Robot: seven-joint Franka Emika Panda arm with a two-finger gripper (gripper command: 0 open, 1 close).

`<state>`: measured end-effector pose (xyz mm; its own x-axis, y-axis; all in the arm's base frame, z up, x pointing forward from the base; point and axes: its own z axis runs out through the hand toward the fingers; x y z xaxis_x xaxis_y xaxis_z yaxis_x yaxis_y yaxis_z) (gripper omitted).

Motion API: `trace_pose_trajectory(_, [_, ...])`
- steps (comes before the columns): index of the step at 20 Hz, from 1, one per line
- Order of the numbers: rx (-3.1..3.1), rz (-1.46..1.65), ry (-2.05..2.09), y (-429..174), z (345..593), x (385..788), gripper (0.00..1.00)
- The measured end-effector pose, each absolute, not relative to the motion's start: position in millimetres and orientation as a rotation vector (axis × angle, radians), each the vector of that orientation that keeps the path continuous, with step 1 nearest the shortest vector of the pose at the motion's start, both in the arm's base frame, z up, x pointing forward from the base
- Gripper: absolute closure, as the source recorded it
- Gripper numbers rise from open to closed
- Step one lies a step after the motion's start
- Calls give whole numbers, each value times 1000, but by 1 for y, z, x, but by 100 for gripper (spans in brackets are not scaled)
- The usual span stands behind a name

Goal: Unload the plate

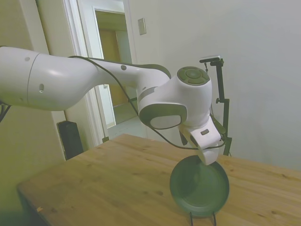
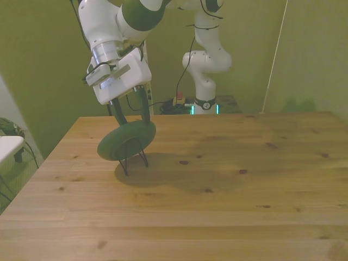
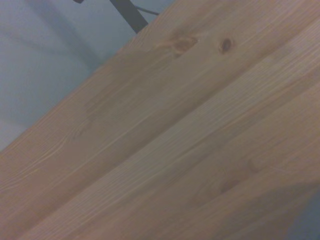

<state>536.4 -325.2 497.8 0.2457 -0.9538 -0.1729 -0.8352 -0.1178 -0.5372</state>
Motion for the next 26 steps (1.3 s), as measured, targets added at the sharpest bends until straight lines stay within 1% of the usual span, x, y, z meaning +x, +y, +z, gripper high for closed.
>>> trace_pose_trajectory(20, [-1991, -279, 1623, -327, 497, 534, 100])
trace_pose_trajectory(26, [-1989, -289, 1620, -327, 502, 532, 100])
